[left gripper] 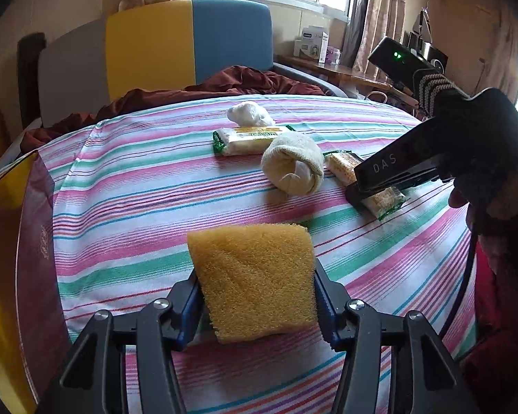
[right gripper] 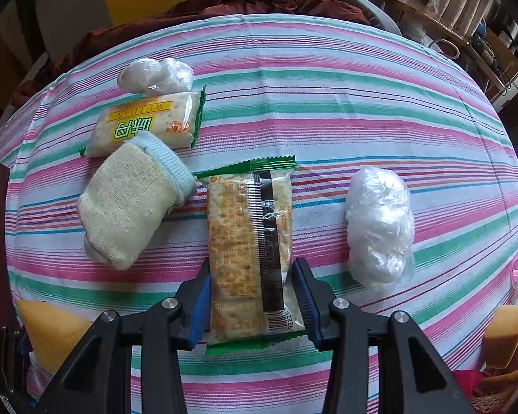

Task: Organize objects
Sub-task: 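Carry the yellow sponge into the gold tray and open the left gripper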

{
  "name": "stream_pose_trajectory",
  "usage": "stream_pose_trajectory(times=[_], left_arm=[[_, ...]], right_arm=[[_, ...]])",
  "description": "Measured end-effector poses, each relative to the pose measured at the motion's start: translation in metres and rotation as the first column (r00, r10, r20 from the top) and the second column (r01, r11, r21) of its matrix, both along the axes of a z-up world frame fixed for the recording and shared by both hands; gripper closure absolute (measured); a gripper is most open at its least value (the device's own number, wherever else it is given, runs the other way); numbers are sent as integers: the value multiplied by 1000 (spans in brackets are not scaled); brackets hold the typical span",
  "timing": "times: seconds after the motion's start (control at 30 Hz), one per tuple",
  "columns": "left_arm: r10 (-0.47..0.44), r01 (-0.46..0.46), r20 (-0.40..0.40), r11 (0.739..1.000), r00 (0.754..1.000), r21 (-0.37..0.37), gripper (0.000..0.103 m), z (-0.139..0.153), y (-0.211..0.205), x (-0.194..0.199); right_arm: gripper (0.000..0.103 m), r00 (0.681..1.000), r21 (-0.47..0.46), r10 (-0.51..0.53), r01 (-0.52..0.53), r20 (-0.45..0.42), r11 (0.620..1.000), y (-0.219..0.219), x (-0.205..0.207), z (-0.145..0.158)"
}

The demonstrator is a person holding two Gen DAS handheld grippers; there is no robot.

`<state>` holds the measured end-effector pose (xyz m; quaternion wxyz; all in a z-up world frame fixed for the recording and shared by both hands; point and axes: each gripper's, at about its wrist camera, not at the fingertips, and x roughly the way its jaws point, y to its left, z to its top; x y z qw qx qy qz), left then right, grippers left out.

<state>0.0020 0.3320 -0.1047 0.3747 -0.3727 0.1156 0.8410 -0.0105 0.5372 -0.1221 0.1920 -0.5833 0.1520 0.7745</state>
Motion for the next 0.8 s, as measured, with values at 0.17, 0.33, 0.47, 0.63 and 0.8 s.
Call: stream_pose_trajectory(times=[0.17,0.33,0.47,0.63,0.8], left_arm=[[-8,7,20,1000,1000,28,47,18,-22,9],[33,-36,43,996,999,84,47,45,-57,4],[104,-114,88,986,991,119,46,61,-92,-15],[212,-233,156,964,965,131,46,79,-147,-55],[379,-401,200,912,904,83,45,88,-206,-118]], right_arm=[[58,1000,2,0,0,-1,1000,-1,-2,0],[58,1000,9,2,-2,0,1000,-1,-5,-1],[58,1000,12,2,-2,0,1000,0,-6,-1],[58,1000,25,7,-7,3,1000,-3,-10,-4],[58,1000,32,8,-8,5,999,-15,-3,-7]])
